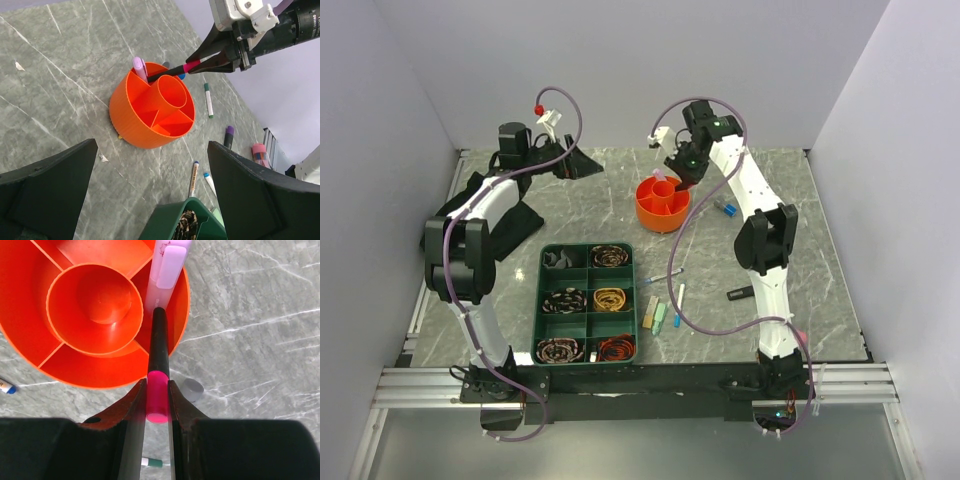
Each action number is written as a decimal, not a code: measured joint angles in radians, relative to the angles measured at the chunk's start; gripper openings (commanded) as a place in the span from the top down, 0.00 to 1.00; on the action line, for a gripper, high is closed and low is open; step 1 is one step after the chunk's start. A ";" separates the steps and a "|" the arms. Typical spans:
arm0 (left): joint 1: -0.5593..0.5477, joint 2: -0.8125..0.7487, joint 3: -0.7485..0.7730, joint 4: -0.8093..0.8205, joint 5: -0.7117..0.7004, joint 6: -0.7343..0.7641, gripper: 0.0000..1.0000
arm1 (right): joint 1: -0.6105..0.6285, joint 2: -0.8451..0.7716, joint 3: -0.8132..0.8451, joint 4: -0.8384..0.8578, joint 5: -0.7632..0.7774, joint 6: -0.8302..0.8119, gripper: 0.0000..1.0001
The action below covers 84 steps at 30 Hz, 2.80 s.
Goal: Sort the stationery into containers
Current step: Place the pen in the storage box, then pick up the pen from the center of the board.
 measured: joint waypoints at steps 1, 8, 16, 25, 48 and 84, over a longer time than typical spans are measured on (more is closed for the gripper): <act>-0.001 0.000 0.000 -0.002 -0.002 0.002 0.01 | 0.002 0.001 0.000 0.002 0.003 0.000 1.00; -0.007 -0.001 -0.002 -0.016 -0.008 0.022 0.01 | 0.023 0.008 -0.004 0.050 0.035 0.009 0.73; -0.024 -0.002 -0.003 -0.037 -0.017 0.042 0.01 | 0.036 0.003 -0.037 0.170 0.051 0.031 0.45; -0.047 -0.002 -0.003 -0.037 -0.018 0.050 0.01 | 0.032 -0.057 -0.060 0.236 0.050 0.110 0.43; -0.470 -0.102 0.209 -0.407 -0.304 0.533 0.01 | -0.495 -0.760 -1.152 0.288 -0.078 1.069 0.26; -1.023 0.673 0.801 -0.449 -0.522 0.630 0.23 | -1.089 -0.908 -1.181 0.360 -0.036 1.013 0.30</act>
